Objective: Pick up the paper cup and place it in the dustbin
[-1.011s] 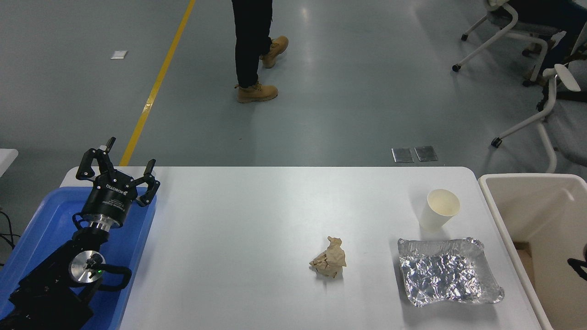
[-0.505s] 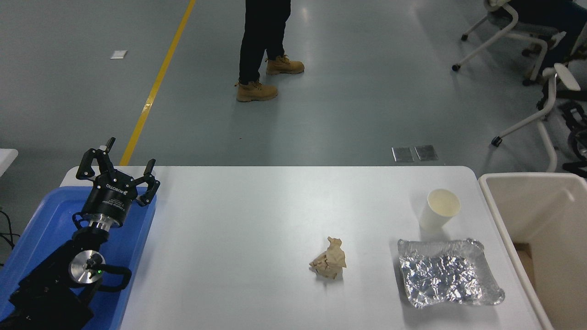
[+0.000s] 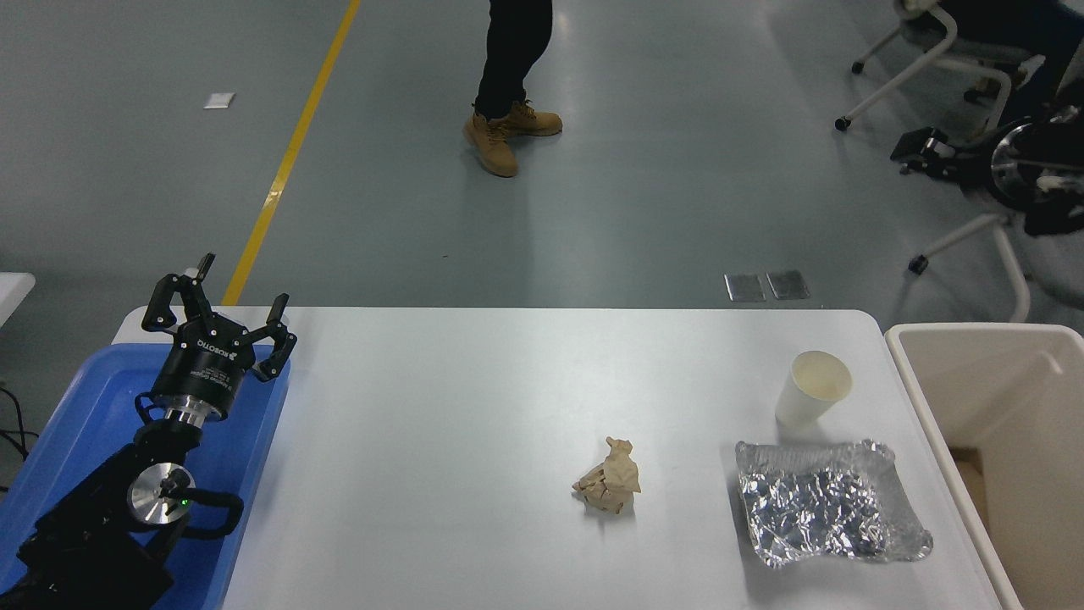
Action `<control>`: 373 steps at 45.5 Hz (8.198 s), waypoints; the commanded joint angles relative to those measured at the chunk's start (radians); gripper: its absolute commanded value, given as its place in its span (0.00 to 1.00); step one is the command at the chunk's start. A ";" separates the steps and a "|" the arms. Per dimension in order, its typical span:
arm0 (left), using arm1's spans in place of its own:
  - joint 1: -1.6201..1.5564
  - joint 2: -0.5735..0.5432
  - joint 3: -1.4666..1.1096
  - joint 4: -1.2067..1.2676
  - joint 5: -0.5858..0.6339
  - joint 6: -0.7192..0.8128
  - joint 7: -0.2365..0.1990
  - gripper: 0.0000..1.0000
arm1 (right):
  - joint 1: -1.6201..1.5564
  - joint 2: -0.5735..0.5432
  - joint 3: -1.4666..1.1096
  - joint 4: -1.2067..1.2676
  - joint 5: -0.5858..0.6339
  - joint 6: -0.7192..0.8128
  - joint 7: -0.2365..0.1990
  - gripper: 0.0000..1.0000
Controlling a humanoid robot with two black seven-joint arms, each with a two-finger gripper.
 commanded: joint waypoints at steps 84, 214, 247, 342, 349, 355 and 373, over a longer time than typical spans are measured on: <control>0.000 0.000 0.000 0.000 0.000 0.000 0.000 0.98 | -0.700 0.126 0.172 -0.431 -0.190 0.031 -0.004 1.00; 0.000 0.000 0.000 0.000 0.000 0.000 0.000 0.98 | -0.521 -0.233 0.117 -0.799 0.130 -0.118 0.002 0.00; 0.000 0.000 0.000 0.000 0.000 0.000 0.000 0.98 | -1.329 -0.130 0.629 -1.011 0.301 -0.383 -0.032 0.00; 0.000 0.000 0.000 0.000 0.000 0.000 0.000 0.98 | -0.679 -0.008 0.275 -0.507 0.165 -0.347 -0.032 1.00; 0.000 0.000 0.000 0.000 0.000 0.000 0.000 0.98 | -0.435 -0.009 0.143 -0.248 0.158 -0.290 -0.032 1.00; 0.000 0.000 0.000 0.000 0.000 0.000 0.000 0.98 | -0.238 -0.009 0.088 -0.060 0.160 -0.259 -0.034 1.00; 0.000 0.000 0.000 0.001 0.000 0.002 0.000 0.98 | 0.178 -0.006 -0.021 0.316 0.151 -0.036 -0.037 1.00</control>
